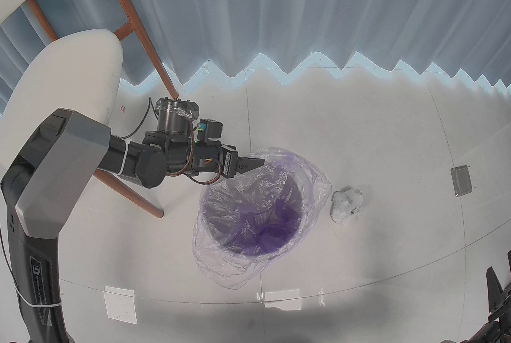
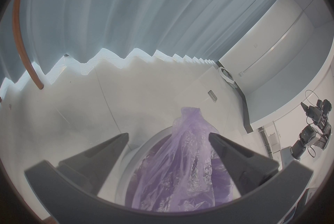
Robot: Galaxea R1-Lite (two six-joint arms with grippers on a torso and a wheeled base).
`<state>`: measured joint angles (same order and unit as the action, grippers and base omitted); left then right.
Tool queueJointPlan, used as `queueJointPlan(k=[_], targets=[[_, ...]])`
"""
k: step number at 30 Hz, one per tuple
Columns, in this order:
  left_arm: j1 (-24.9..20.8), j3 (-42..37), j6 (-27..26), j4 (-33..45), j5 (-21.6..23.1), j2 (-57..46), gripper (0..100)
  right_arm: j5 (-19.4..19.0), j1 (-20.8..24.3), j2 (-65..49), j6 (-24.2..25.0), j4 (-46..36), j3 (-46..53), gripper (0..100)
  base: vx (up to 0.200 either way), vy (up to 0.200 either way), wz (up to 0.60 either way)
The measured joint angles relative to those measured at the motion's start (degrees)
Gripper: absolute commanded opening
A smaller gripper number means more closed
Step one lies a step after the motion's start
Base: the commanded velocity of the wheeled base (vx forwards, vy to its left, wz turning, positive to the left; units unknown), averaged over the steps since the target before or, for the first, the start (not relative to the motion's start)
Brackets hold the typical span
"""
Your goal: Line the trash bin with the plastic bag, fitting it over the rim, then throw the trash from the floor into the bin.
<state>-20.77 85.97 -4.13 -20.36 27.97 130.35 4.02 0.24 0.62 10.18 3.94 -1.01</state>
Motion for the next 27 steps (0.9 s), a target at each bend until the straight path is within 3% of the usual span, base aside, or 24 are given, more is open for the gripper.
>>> queueJointPlan(k=[14, 27], targets=[[1.6, 0.5, 0.0, -0.1, -0.5, 0.7, 0, 0.0, 0.0, 0.0, 0.1, 0.0, 0.0, 100, 0.0, 0.0, 0.0], [6.4, 6.4, 0.1, -1.7, -7.0, 3.2, 0, 0.0, 0.0, 0.1, 0.1, 0.1, 0.0, 100, 0.0, 0.0, 0.0]])
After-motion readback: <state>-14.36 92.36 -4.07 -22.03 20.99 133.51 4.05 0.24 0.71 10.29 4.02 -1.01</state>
